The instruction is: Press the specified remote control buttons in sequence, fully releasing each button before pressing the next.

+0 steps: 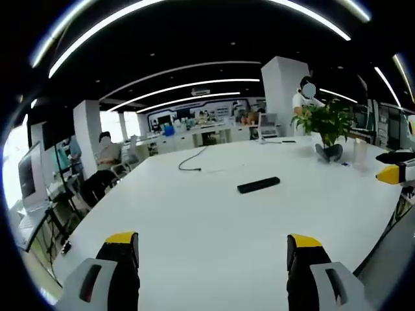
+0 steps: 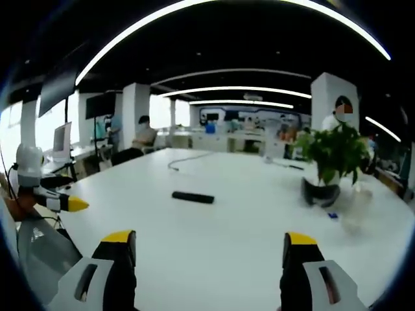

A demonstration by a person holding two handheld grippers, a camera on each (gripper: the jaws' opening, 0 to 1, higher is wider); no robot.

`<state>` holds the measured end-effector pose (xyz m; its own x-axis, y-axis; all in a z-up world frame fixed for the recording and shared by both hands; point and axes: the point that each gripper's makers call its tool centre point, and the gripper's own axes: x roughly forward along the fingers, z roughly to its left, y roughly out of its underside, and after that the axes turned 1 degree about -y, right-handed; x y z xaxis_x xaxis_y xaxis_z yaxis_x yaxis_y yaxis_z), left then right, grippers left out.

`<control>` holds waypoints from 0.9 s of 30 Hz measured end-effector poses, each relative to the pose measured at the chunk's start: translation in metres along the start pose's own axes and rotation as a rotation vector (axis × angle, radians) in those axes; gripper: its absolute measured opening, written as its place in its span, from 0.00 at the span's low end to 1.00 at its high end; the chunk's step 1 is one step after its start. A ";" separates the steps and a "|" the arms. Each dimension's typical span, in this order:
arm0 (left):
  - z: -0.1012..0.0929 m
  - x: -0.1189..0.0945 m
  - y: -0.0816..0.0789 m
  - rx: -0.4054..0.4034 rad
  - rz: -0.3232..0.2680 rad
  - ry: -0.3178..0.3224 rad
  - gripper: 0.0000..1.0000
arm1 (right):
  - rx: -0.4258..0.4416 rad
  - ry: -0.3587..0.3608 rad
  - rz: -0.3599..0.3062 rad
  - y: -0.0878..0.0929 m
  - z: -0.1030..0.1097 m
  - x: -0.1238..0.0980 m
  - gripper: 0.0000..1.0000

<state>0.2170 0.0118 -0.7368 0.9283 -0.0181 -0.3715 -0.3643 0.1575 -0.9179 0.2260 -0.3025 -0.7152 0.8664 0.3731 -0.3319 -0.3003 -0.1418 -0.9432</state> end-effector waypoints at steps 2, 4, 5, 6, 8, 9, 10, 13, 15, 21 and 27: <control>0.000 0.000 0.000 -0.001 0.000 0.000 0.98 | -0.010 0.003 0.008 0.001 0.000 0.000 0.93; 0.000 0.001 0.003 0.001 0.012 -0.001 0.98 | -0.011 0.004 0.014 0.002 0.000 0.001 0.92; 0.000 0.001 0.003 0.001 0.014 0.002 0.98 | -0.012 0.005 0.015 0.002 0.000 0.001 0.92; -0.001 0.001 0.002 0.003 0.011 0.004 0.98 | -0.014 0.006 0.011 0.002 0.000 0.000 0.92; -0.001 0.001 0.002 0.006 0.008 0.004 0.98 | -0.015 0.006 0.008 0.001 0.000 0.000 0.93; -0.001 0.001 0.002 0.006 0.010 0.004 0.98 | -0.016 0.006 0.009 0.001 0.000 0.000 0.93; -0.001 0.001 0.002 0.004 0.012 0.004 0.98 | -0.015 0.004 0.012 0.002 0.000 0.001 0.93; -0.001 0.001 0.002 -0.003 0.009 0.007 0.98 | -0.018 0.006 0.011 0.002 0.000 0.001 0.94; -0.001 0.001 0.002 0.001 0.013 0.007 0.98 | -0.019 0.003 0.012 0.002 0.001 0.001 0.95; -0.003 0.002 0.003 0.008 0.018 0.013 0.98 | -0.008 -0.006 0.004 0.000 0.002 0.001 0.99; -0.007 0.002 0.002 0.015 0.017 0.033 1.00 | -0.013 -0.005 0.004 0.000 0.002 0.002 0.99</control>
<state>0.2176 0.0054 -0.7399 0.9190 -0.0484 -0.3913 -0.3782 0.1724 -0.9095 0.2265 -0.2999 -0.7157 0.8633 0.3770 -0.3356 -0.2983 -0.1552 -0.9418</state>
